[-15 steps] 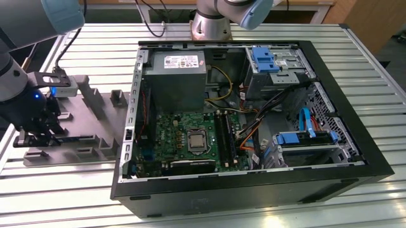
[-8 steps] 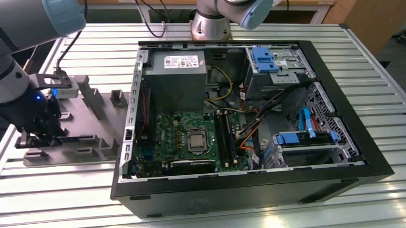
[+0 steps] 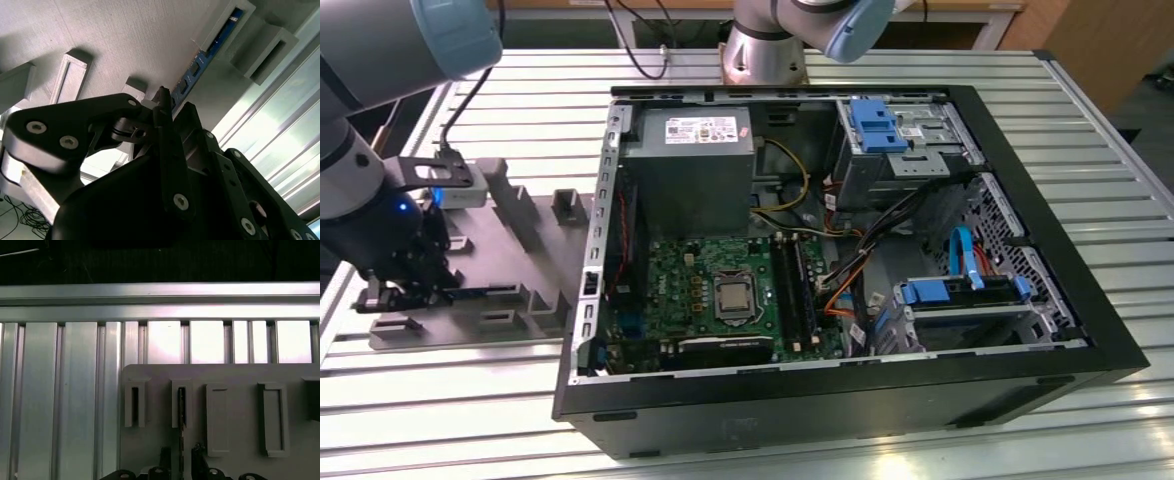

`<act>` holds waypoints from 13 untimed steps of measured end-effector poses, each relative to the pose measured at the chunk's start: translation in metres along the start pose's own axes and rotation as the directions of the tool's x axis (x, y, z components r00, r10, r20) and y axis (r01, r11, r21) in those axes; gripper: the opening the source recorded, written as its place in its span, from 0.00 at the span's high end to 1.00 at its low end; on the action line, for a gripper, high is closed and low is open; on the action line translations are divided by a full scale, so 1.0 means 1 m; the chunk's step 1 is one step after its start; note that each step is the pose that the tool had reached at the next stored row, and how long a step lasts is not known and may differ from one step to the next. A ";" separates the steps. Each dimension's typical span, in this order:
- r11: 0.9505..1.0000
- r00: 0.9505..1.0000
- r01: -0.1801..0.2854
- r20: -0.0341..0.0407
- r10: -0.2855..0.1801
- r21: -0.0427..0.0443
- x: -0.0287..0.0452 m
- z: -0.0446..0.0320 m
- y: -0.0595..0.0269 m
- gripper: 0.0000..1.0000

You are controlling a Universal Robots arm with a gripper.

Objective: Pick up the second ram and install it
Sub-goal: 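Pick up the second ram and move it above second insertion slot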

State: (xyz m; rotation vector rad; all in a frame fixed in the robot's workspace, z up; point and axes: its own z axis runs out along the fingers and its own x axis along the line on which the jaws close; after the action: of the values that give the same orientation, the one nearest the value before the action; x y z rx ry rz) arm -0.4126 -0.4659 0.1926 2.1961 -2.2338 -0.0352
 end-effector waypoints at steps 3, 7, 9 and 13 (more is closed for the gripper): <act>1.000 1.000 0.000 0.006 0.000 0.000 -0.0001 0.0009 -0.0001 0.70; 1.000 1.000 0.000 0.007 0.000 0.000 0.0000 0.0018 -0.0001 0.78; 1.000 1.000 0.000 0.006 0.000 0.000 0.0000 0.0021 -0.0001 0.78; 1.000 1.000 0.000 0.005 0.000 0.000 -0.0001 0.0028 -0.0008 0.78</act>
State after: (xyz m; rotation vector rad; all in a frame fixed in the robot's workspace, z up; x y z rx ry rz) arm -0.4119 -0.4658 0.1897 2.1988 -2.2365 -0.0410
